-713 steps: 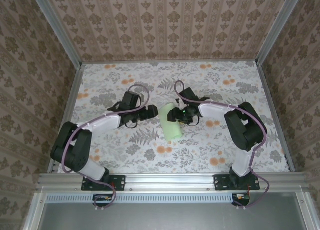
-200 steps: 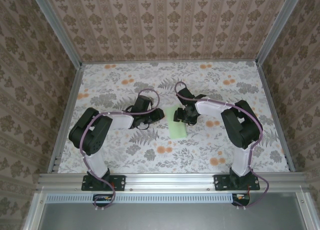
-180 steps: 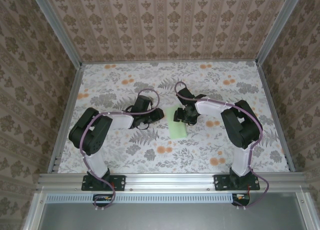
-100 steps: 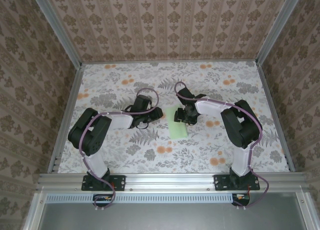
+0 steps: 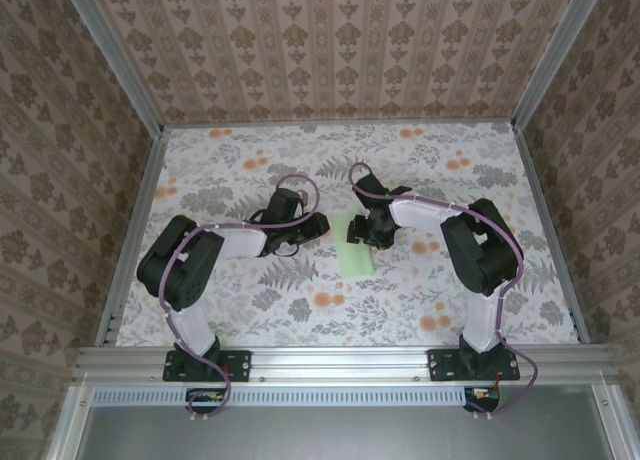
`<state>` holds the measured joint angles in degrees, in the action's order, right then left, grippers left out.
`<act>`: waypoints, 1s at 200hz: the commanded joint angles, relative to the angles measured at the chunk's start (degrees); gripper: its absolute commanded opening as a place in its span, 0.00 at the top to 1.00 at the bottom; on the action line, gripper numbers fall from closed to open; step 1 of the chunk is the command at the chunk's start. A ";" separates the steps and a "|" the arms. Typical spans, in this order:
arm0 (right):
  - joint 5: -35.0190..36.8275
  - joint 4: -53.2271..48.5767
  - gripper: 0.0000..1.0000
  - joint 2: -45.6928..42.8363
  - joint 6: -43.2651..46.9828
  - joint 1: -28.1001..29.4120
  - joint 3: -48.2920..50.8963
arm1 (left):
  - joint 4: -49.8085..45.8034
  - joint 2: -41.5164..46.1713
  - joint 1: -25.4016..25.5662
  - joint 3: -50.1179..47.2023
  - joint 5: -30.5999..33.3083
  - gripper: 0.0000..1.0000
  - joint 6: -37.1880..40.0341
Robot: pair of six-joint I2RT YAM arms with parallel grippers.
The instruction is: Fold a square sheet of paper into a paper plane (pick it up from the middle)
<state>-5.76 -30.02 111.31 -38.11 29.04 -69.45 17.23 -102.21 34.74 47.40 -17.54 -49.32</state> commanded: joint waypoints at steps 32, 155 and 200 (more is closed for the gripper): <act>5.98 0.81 0.38 14.73 1.53 -0.03 5.28 | 1.09 -2.22 -0.20 2.52 -3.60 0.64 0.41; 6.21 0.67 0.37 16.30 1.57 0.19 5.03 | -0.99 -6.55 1.02 7.29 -8.27 0.81 0.76; 6.12 0.99 0.38 16.37 1.22 0.14 5.27 | -3.19 -8.72 1.73 9.55 -9.88 0.87 1.24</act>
<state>-4.69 -31.88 112.53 -37.71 29.58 -71.05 16.01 -108.92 35.90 55.02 -25.43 -49.28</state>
